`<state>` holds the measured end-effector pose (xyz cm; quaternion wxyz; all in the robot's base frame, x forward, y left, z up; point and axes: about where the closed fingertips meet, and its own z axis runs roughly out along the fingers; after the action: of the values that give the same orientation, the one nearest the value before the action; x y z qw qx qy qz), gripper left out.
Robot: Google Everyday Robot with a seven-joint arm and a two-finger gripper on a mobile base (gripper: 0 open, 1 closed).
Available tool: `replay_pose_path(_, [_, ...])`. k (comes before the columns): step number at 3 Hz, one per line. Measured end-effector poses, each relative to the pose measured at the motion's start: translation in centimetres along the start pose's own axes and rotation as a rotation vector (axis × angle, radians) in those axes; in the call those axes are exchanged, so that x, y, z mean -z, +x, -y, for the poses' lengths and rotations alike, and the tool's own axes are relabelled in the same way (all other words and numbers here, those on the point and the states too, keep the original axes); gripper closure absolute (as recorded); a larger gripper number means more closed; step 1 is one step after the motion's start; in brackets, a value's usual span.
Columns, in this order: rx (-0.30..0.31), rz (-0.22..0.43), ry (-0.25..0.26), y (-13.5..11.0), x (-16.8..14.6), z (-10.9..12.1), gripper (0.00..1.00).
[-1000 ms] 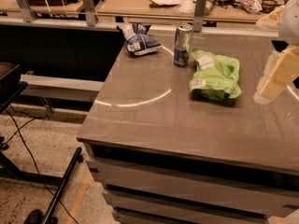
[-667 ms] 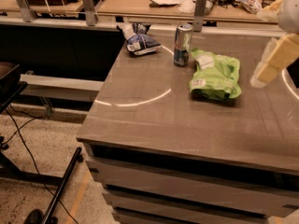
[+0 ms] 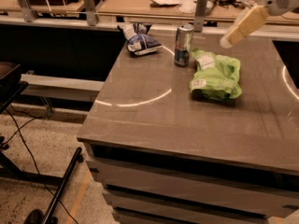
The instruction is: Knock redbull can over
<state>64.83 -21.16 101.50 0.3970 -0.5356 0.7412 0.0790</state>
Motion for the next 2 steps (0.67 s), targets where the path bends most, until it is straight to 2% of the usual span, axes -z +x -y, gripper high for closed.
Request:
replay_pose_path(1, [-0.058,0.131,0.005,-1.9,-2.7,2.8,0.0])
replay_pose_path(2, [-0.106,0.27,0.015,-4.2,-4.3,3.9,0.0])
